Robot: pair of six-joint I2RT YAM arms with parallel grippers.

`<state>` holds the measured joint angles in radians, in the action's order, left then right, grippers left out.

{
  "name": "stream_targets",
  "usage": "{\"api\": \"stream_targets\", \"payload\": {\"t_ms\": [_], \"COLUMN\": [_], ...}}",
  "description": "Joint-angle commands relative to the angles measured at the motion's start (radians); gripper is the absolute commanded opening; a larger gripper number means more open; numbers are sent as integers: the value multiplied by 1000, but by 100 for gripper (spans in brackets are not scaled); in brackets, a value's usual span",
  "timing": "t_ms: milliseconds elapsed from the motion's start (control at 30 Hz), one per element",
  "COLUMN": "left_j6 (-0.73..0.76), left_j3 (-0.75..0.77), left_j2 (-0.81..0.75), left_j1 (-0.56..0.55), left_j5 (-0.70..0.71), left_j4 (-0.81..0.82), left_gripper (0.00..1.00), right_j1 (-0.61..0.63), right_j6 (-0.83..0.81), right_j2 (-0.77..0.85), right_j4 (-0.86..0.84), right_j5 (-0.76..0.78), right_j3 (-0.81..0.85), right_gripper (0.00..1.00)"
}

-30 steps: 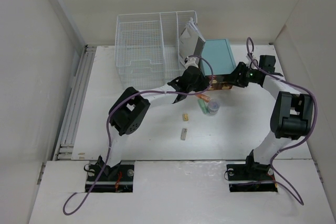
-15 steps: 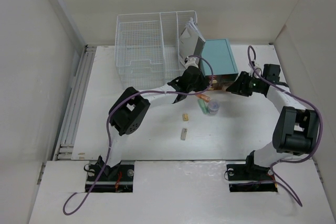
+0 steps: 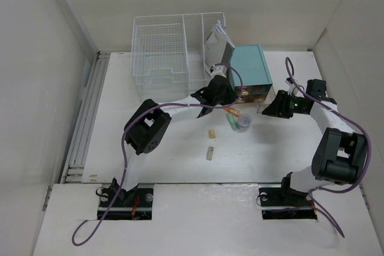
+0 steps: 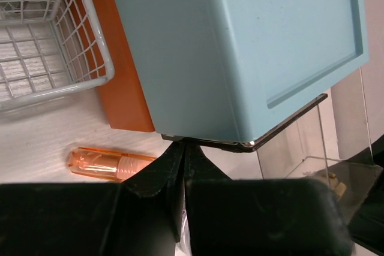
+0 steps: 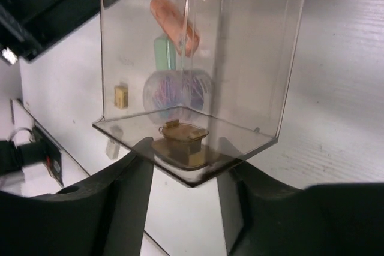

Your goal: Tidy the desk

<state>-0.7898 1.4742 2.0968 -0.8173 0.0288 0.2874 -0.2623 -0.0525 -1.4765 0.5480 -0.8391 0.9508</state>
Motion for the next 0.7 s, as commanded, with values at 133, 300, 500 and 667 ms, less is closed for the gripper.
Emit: {"api": "stream_targets", "payload": {"t_ms": [133,300,500,667], "left_j6": [27,47,87,152], "left_j3": [31,-21,-90,-149], "left_j2": [-44,-96,-213,-276], "left_j1": [6,-13,-60,-112], "left_j5": [20,29,52,52], "left_j4": [15,15,6,-46], "left_gripper": [2,19,44,66], "right_j1": [-18,-18,-18,-18], "right_j6": [-191,-210,-282,-368], "right_j2": [56,104,134,145], "right_j4": [150,184,250,352], "right_j5": [-60,-90,-152,-231], "right_j3": [-7,-7,15,57], "right_gripper": [69,77,78,73]}}
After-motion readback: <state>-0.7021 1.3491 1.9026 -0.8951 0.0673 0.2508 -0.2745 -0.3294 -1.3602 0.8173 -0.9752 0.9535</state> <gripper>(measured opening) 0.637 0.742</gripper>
